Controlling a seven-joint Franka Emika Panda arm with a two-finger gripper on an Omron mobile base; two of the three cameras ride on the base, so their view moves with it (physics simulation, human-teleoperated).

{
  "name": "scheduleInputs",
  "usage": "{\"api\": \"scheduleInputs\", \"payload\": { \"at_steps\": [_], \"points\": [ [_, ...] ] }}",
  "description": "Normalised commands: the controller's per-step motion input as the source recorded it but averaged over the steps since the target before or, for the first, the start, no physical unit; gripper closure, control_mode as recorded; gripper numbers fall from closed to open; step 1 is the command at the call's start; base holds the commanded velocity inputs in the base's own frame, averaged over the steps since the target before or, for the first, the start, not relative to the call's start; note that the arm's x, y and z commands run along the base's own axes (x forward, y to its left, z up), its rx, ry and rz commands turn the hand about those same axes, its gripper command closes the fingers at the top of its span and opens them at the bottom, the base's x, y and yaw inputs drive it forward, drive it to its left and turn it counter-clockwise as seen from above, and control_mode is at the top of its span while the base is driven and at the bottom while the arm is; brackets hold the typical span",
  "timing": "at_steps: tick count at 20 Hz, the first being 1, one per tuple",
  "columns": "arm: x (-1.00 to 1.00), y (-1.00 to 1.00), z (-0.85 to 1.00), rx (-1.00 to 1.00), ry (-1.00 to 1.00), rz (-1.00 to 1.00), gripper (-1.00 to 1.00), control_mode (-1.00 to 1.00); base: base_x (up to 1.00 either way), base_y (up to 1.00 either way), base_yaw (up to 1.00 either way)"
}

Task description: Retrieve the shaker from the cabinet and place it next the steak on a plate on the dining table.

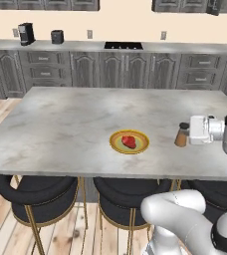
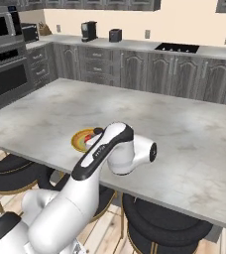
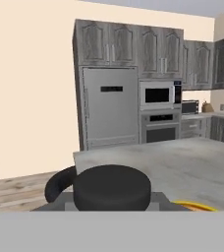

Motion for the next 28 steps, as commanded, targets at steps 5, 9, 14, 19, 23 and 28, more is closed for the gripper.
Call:
{"api": "scheduleInputs", "payload": {
  "at_steps": [5,9,14,19,23,28],
  "points": [
    [0.19,0.0,-0.18,0.0,0.04,0.0,1.0,-1.0,0.0,0.0,0.0],
    [0.21,0.0,-0.27,0.0,0.03,0.0,1.0,-1.0,0.0,0.0,0.0],
    [0.22,0.0,-0.24,0.0,0.0,0.0,1.0,-1.0,0.0,0.0,0.0],
    [0.37,0.0,-0.26,0.0,0.02,0.0,1.0,-1.0,0.0,0.0,0.0],
    [0.33,0.0,-0.25,0.0,0.0,0.0,1.0,-1.0,0.0,0.0,0.0],
    [0.3,0.0,-0.16,0.0,0.0,0.0,1.0,-1.0,0.0,0.0,0.0]
  ]
}}
